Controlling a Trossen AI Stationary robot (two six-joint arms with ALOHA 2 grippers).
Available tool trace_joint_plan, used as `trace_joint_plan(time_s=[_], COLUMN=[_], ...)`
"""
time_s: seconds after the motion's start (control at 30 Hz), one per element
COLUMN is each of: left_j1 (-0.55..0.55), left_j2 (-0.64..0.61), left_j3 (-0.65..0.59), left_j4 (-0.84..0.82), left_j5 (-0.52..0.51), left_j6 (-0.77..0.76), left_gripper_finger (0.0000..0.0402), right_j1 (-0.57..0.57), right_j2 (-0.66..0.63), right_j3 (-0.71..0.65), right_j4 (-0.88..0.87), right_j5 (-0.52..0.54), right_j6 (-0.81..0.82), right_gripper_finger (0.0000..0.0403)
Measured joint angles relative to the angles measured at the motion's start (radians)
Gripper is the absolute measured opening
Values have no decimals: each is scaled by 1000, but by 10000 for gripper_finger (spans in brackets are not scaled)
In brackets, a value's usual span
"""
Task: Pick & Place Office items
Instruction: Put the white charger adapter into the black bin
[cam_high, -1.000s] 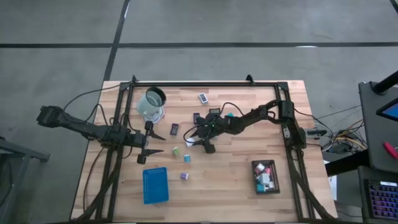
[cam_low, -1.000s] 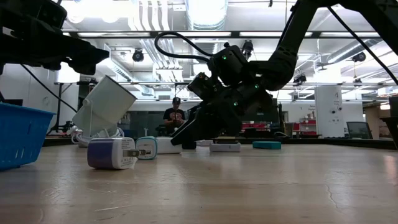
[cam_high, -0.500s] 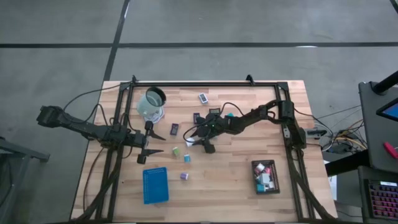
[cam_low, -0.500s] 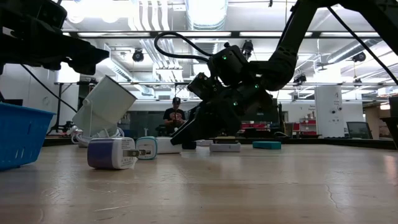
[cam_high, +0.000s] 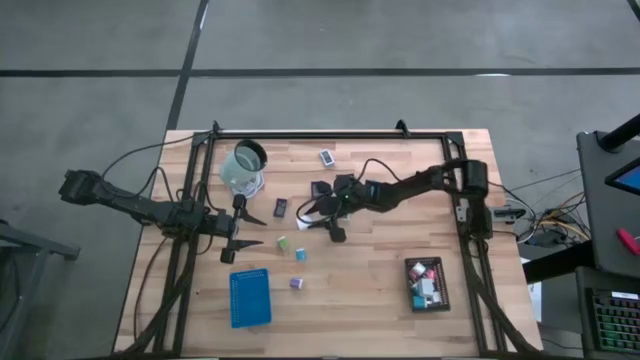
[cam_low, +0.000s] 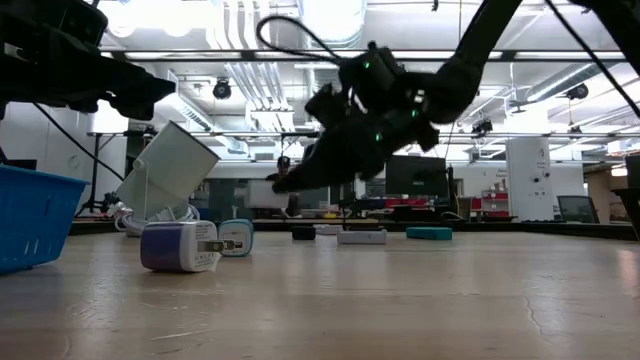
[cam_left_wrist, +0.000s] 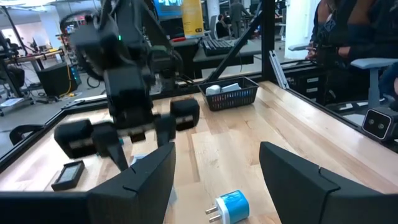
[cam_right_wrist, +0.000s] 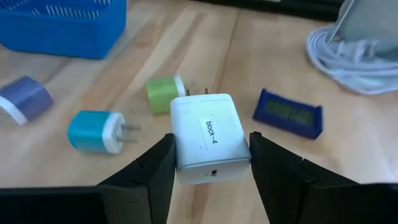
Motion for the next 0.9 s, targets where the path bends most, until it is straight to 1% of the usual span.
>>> trace_joint_plan(time_s=[0.33, 0.47, 0.53, 0.67, 0.9], left_j1=[0, 0, 0, 0, 0], left_j2=[0, 1, 2, 4, 4], left_j3=[0, 0, 0, -1, -1], left_j4=[0, 0, 0, 0, 0], left_j5=[0, 0, 0, 0, 0], left_j6=[0, 0, 0, 0, 0], left_gripper_finger=[237, 237, 237, 237, 237], right_j1=[4, 14, 17, 18, 30], right_j2=[-249, -343, -393, -483, -597], right_j3=[0, 0, 0, 0, 0], right_j4=[-294, -412, -471, -577, -771], right_j5=[64, 114, 130, 130, 134], right_j6=[-16, -5, 33, 136, 284], right_gripper_finger=[178, 178, 178, 178, 178])
